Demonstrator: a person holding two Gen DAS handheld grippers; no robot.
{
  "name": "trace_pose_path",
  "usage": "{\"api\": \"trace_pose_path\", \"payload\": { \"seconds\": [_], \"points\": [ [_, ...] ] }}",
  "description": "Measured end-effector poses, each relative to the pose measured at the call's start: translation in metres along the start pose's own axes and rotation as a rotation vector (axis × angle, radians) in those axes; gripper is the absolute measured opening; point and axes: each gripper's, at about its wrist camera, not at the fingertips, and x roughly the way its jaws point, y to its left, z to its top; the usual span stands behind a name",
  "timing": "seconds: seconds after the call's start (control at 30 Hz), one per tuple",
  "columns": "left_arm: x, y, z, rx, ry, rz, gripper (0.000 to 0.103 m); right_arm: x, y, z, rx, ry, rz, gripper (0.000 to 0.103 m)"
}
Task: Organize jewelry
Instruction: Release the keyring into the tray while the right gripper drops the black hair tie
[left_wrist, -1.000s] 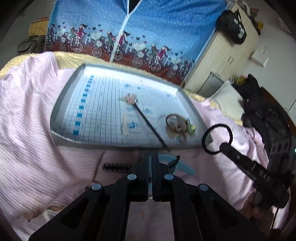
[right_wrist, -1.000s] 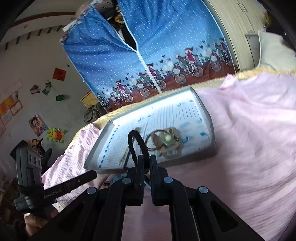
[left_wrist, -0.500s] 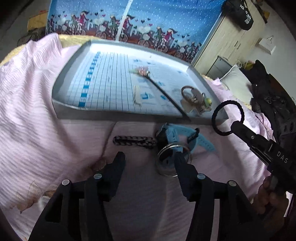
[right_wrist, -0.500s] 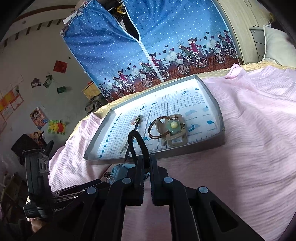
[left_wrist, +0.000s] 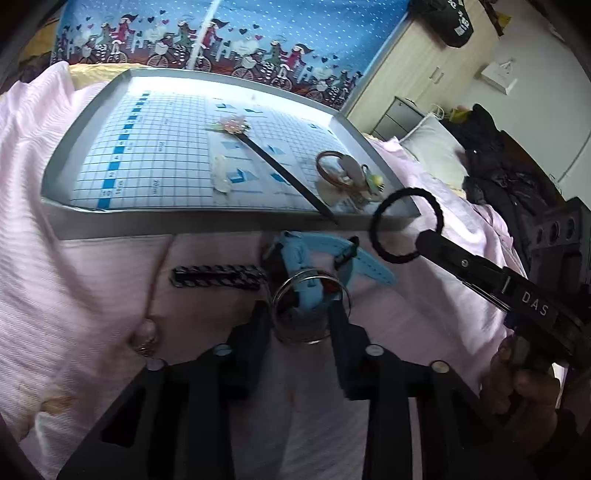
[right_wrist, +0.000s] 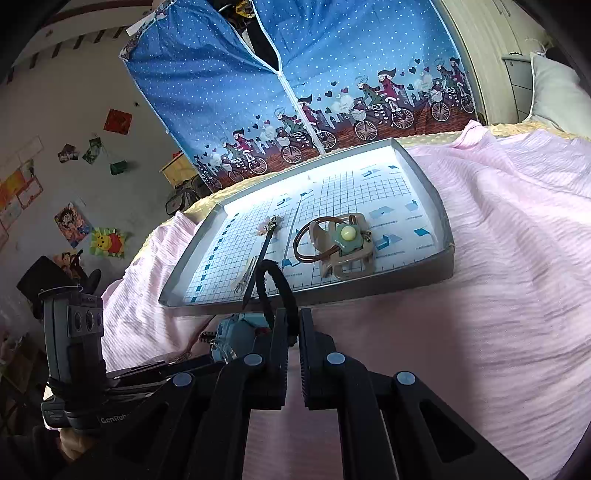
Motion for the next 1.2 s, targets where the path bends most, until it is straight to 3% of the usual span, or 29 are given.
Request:
{"api": "trace_pose_path", "payload": {
  "seconds": [0.13, 0.27, 0.53, 0.67, 0.83, 0.97, 1.2],
  "points": [
    [0.0, -0.008, -0.002, 0.036, 0.001, 0.005, 0.018, 0.001, 0.001, -0.001, -0.004, 0.002, 0.001, 0.006],
    [-0.002, -0.012, -0.005, 0.039, -0.004, 0.002, 0.001, 0.001, 0.001, 0.0, -0.002, 0.0, 0.005, 0.006],
    [-0.003, -0.032, -0.015, 0.085, -0.005, -0.002, 0.0, -0.001, 0.0, 0.002, 0.011, -0.005, 0.01, 0.006],
    [-0.011, -0.045, -0.013, 0.094, -0.046, -0.009, 0.0, -0.007, -0.004, 0.005, 0.02, -0.028, 0.009, 0.006],
    [-0.026, -0.053, 0.011, 0.041, -0.145, -0.023, 0.0, -0.017, -0.015, 0.013, 0.049, -0.089, -0.014, 0.006],
    [-0.028, -0.057, 0.041, 0.03, -0.212, 0.034, 0.0, -0.016, -0.031, 0.021, 0.085, -0.127, -0.036, 0.006],
    [0.007, -0.045, 0.077, -0.018, -0.197, 0.118, 0.0, -0.004, -0.054, 0.033, 0.115, -0.163, -0.113, 0.006]
  ]
}}
